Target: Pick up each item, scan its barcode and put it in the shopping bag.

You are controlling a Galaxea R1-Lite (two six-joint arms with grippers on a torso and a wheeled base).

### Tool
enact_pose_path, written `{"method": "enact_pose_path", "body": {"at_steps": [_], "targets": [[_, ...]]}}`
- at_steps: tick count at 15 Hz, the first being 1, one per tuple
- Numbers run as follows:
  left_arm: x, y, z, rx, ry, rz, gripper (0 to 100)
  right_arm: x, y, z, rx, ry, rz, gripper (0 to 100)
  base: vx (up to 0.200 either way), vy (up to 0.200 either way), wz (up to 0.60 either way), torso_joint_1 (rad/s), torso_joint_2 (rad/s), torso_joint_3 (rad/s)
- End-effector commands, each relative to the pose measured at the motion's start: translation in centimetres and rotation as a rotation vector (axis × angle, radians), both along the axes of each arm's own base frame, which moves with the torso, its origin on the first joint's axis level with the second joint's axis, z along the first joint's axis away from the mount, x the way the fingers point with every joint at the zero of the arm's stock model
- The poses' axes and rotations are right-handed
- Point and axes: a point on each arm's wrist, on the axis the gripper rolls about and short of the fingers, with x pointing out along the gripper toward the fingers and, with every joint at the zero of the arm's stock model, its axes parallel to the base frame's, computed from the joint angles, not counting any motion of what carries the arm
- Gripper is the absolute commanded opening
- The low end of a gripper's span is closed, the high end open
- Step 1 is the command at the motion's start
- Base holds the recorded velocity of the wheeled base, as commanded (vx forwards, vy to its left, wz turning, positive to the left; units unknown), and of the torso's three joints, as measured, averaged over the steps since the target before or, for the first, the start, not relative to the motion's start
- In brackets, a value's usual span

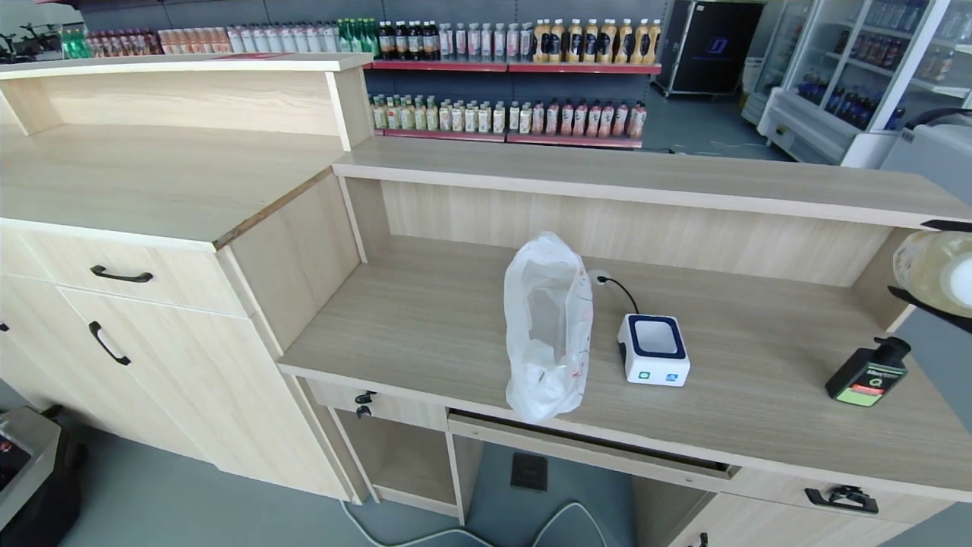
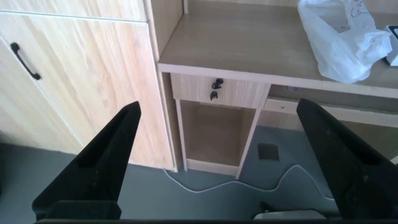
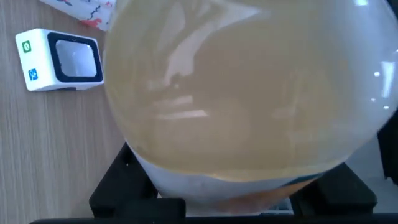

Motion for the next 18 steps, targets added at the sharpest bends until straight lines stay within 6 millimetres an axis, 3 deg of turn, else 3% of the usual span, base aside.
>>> {"method": "enact_pose_path", "body": {"at_steps": [1,4,6,10,12,18], "targets": [[0.0,0.0,0.0,0.001,0.000,0.000,100,0.6,-0.4,-0.2,0.004,0.005,-0.008,0,0.000,0.000,0.60,0.002,0.00,-0.002],[0.0,0.0,0.0,-0.001,0.000,0.000,100,2.4,-1.0,-2.3,0.131,0.131,-0.002,0,0.000,0.000,0.20,0.001,0.00,-0.002],[0.0,0.0,0.0,0.001,0.000,0.000,100,3.8,-1.3,-3.8,0.233,0.232,-0.094,0,0.000,0.000,0.00,0.000,0.00,0.000],[0.0,0.0,0.0,-0.001,0.000,0.000,100,5.5,-2.2,-4.9,0.457,0.349,-0.292,0,0.000,0.000,0.00,0.000,0.00,0.000],[0.0,0.0,0.0,0.001,0.000,0.000,100,6.3,-2.1,-5.8,0.479,0.369,-0.287,0,0.000,0.000,0.00,0.000,0.00,0.000],[0.0,0.0,0.0,-0.001,0.000,0.000,100,10.8,1.1,-9.0,0.461,0.324,-0.123,0,0.000,0.000,0.00,0.000,0.00,0.000]]}}
